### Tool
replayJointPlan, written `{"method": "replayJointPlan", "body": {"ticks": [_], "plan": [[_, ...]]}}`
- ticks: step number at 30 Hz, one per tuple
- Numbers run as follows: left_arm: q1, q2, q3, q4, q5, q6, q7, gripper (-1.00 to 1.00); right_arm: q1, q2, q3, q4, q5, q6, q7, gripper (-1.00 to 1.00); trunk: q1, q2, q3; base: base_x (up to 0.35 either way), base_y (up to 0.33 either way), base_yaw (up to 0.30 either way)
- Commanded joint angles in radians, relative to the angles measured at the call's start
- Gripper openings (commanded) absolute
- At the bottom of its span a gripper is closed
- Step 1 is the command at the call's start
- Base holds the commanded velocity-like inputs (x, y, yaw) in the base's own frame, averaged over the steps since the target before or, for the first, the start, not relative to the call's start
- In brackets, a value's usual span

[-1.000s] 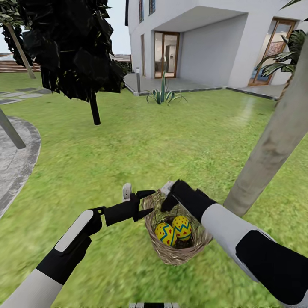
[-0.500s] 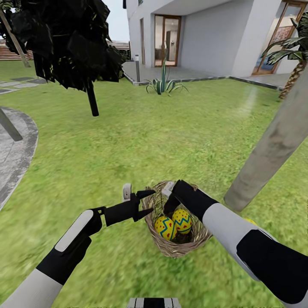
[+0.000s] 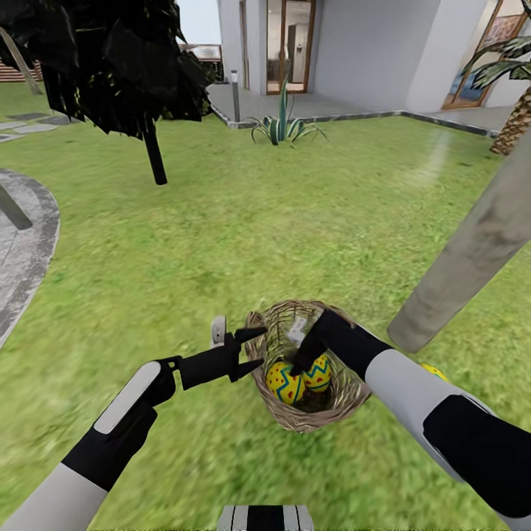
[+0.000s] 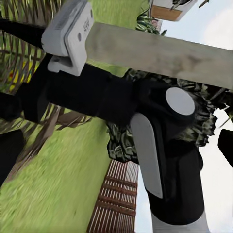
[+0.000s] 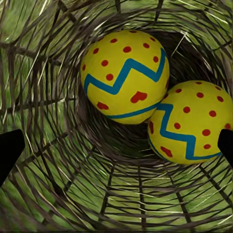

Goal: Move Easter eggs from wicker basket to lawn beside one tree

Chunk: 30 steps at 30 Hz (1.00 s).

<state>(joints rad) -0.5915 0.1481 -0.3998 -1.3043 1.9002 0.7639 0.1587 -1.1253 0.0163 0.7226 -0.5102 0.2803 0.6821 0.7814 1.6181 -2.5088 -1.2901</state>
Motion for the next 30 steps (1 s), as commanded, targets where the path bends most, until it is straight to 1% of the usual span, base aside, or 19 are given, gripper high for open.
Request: {"method": "replayJointPlan", "body": {"ticks": [1, 3, 7, 9, 10, 13, 17, 19, 22, 29, 30], "plan": [[-0.001, 0.001, -0.001, -0.001, 0.011, 0.000, 0.008, 1.00, -0.001, -0.006, 0.001, -0.002, 0.010, 0.001, 0.009, 1.00, 0.000, -0.001, -0.005, 0.000, 0.000, 0.000], [-0.001, 0.001, -0.001, 0.000, 0.011, 0.000, 0.008, 1.00, -0.001, -0.017, 0.000, -0.005, 0.011, 0.001, 0.010, 1.00, 0.001, -0.001, -0.013, 0.000, 0.000, 0.000], [-0.001, 0.001, -0.001, -0.001, 0.011, 0.000, 0.008, 1.00, -0.001, -0.024, 0.000, -0.015, 0.011, 0.000, 0.011, 1.00, 0.003, -0.002, -0.028, 0.000, 0.000, 0.000], [0.011, -0.006, -0.012, -0.012, 0.021, 0.011, -0.003, 1.00, -0.012, -0.021, -0.006, -0.024, 0.023, -0.004, -0.001, 1.00, 0.003, -0.002, -0.028, 0.000, 0.000, 0.000], [0.016, -0.006, -0.017, -0.018, 0.020, 0.017, -0.005, 1.00, -0.018, -0.021, -0.006, -0.024, 0.023, -0.004, -0.005, 1.00, 0.003, -0.002, -0.028, 0.000, 0.000, 0.000], [0.026, -0.007, -0.019, -0.021, 0.017, 0.021, -0.007, 1.00, -0.035, -0.021, -0.006, -0.025, 0.022, -0.007, -0.006, 1.00, 0.003, -0.002, -0.028, 0.000, 0.000, 0.000], [0.036, -0.002, -0.017, -0.043, 0.037, 0.044, -0.022, 1.00, -0.057, -0.019, -0.006, -0.022, 0.019, -0.030, -0.028, 1.00, 0.003, -0.002, -0.028, 0.000, 0.000, 0.000], [0.037, 0.004, -0.015, -0.055, 0.041, 0.055, -0.026, 1.00, -0.062, -0.018, -0.006, -0.019, 0.019, -0.041, -0.038, 1.00, 0.003, -0.002, -0.028, 0.000, 0.000, 0.000], [0.038, 0.021, -0.007, -0.071, 0.057, 0.072, -0.043, 1.00, -0.063, -0.019, -0.006, -0.013, 0.019, -0.057, -0.040, 1.00, 0.003, -0.002, -0.028, 0.000, 0.000, 0.000], [0.044, 0.061, -0.004, -0.111, 0.099, 0.111, -0.082, 1.00, -0.064, -0.017, -0.006, -0.009, 0.017, -0.059, -0.043, 1.00, 0.003, -0.002, -0.028, 0.000, 0.000, 0.000], [0.045, 0.066, -0.004, -0.116, 0.105, 0.116, -0.088, 1.00, -0.064, -0.016, -0.006, -0.007, 0.016, -0.058, -0.046, 1.00, 0.003, -0.002, -0.032, 0.000, 0.000, 0.000]]}}
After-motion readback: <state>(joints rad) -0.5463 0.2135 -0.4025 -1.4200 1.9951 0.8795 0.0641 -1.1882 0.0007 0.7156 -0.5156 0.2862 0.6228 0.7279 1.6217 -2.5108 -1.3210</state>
